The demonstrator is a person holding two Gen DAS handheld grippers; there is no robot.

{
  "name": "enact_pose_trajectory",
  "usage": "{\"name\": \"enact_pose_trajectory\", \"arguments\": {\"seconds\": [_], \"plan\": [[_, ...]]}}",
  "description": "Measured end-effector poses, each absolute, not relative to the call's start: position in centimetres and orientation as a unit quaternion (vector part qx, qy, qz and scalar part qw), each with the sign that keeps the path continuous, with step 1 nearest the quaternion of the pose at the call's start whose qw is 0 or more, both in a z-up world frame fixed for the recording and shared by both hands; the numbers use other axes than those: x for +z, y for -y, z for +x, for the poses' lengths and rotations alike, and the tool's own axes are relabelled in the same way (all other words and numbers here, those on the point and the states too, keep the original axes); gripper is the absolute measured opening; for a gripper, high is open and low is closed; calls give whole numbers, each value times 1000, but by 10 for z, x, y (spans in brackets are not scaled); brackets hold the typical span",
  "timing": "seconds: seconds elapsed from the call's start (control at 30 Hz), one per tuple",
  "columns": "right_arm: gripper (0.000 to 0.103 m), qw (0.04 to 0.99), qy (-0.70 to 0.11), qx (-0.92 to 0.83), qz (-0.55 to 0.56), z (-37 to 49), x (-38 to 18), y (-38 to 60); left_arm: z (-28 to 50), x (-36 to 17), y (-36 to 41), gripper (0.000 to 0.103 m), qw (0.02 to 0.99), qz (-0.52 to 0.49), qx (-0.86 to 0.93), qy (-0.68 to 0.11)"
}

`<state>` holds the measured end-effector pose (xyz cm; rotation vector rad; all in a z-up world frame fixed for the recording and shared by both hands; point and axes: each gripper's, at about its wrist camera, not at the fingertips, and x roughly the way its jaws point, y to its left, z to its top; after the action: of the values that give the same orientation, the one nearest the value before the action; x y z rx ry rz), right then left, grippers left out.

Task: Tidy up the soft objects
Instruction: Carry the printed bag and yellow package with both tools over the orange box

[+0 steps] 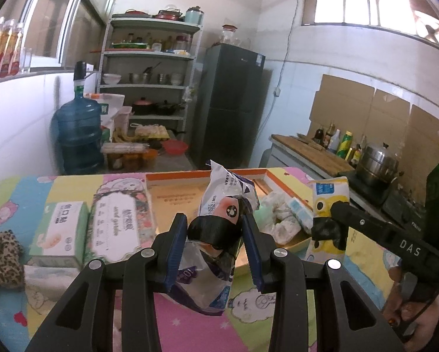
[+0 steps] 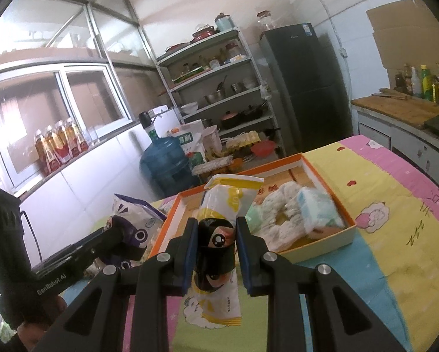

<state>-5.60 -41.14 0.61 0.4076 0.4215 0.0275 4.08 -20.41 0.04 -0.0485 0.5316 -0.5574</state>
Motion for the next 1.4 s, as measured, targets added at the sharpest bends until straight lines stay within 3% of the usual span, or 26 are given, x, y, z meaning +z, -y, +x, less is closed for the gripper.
{"name": "enact_pose_trajectory", "arguments": {"seconds": [0.63,1.4], "plan": [[26,957,-188,10,221,-28,8,458,65,-12,253,40,924,-35,-268,-272],[26,945,-226,34,236,24,-22,479,102,-36,290,40,918,-29,-255,-302]]}}
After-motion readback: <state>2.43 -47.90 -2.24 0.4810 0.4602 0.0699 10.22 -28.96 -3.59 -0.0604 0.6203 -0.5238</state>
